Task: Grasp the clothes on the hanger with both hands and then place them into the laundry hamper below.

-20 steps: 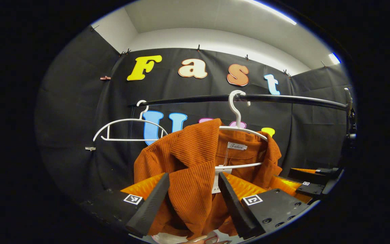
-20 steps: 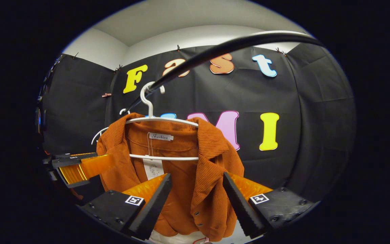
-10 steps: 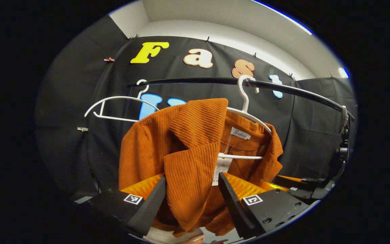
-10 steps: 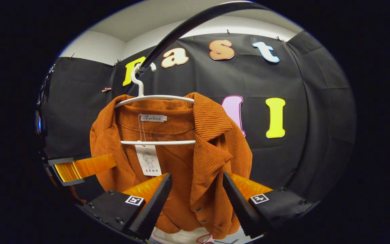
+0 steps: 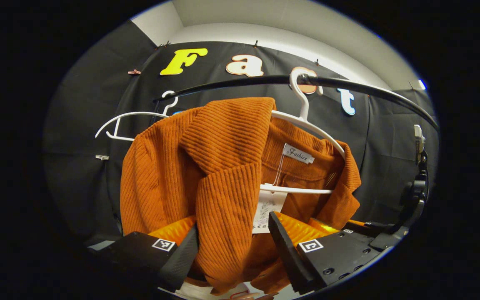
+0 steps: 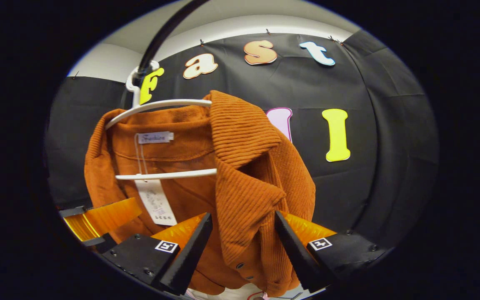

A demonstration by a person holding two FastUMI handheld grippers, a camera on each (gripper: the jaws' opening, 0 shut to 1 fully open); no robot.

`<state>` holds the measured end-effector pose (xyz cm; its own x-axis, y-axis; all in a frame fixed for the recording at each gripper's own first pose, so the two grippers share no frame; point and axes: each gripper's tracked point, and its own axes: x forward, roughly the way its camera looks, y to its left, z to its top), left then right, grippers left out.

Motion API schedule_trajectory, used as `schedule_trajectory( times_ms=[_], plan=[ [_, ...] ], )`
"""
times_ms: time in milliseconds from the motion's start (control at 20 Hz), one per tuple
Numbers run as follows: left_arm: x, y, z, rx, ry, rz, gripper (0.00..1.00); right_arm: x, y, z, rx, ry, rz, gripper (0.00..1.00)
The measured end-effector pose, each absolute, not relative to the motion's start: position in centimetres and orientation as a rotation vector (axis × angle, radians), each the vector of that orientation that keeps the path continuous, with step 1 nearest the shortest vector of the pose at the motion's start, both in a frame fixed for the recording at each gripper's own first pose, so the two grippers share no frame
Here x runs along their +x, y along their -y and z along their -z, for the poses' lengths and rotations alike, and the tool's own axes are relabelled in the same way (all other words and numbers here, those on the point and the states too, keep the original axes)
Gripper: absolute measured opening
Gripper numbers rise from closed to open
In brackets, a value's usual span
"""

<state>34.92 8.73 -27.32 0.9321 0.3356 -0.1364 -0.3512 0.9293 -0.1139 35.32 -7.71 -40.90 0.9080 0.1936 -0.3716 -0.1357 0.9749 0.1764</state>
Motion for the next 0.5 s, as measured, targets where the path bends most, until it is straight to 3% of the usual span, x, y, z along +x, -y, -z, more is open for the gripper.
schedule_trajectory(
  times_ms=[200,250,350,500],
  plan=[
    [35.0,-9.5,29.4,-0.118,-0.158,-0.374,0.92,36.4,7.8,42.0,0.147,-0.406,-0.178,0.95],
    [35.0,-9.6,29.9,-0.117,-0.166,-0.373,0.9,36.5,7.9,42.1,0.137,-0.407,-0.178,0.8],
    [35.3,-10.2,30.1,-0.106,-0.167,-0.386,0.81,36.9,8.1,42.6,0.113,-0.41,-0.197,0.6],
    [34.7,-12.7,29.7,-0.067,-0.172,-0.49,0.3,37.2,9.8,42.0,0.084,-0.383,-0.183,0.14]
  ],
)
